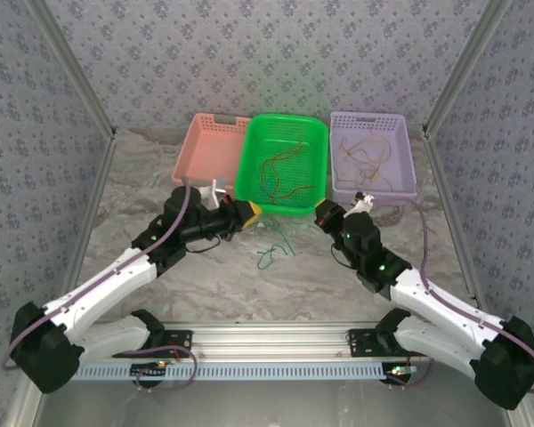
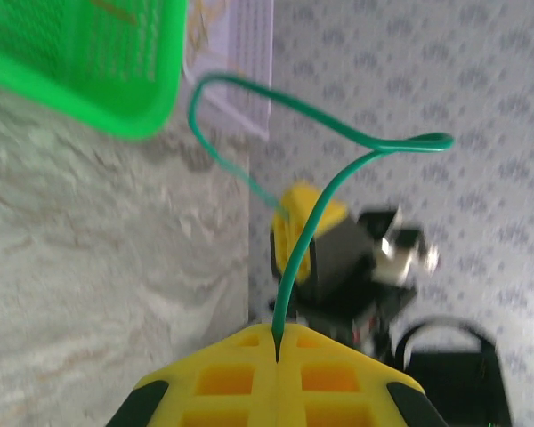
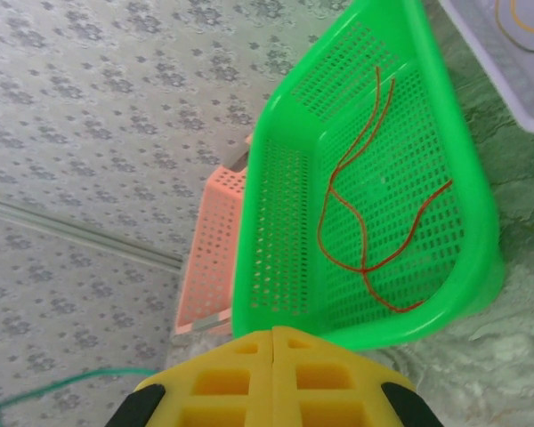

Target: Untangle the cables

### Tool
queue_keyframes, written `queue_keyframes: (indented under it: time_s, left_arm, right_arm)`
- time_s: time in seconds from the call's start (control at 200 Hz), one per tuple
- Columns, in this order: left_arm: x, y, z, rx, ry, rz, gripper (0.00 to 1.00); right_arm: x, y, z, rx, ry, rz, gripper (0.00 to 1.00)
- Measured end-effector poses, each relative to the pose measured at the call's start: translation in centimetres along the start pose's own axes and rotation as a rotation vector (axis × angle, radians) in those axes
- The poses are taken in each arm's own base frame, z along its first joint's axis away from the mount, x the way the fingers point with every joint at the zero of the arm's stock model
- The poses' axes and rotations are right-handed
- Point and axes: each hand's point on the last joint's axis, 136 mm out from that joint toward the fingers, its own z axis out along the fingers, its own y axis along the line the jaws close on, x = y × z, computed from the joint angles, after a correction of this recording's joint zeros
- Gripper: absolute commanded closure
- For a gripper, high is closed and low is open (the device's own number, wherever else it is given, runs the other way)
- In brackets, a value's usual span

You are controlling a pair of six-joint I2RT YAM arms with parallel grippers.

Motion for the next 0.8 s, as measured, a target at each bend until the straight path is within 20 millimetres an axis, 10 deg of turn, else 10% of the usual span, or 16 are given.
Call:
queue_keyframes:
  time_s: [0.235,0.495,0.799]
  left_arm:
    - [2.0,-2.9,0.0,0.055,0.095,0.11,1.0]
    - [2.8,-3.9,3.4,0.092,0.196,0.145,1.0]
    - [7.5,-3.5,4.8,0.095,0.323,0.204,1.0]
  right_arm:
    - [-0.3,-1.4,4.2,0.059,0.144,0.021,1.0]
    - [1.6,2.4,4.9,-0.073,0.285,0.107,1.0]
    - [-1.9,6.7,8.3,-0.215,0.282,0.195,1.0]
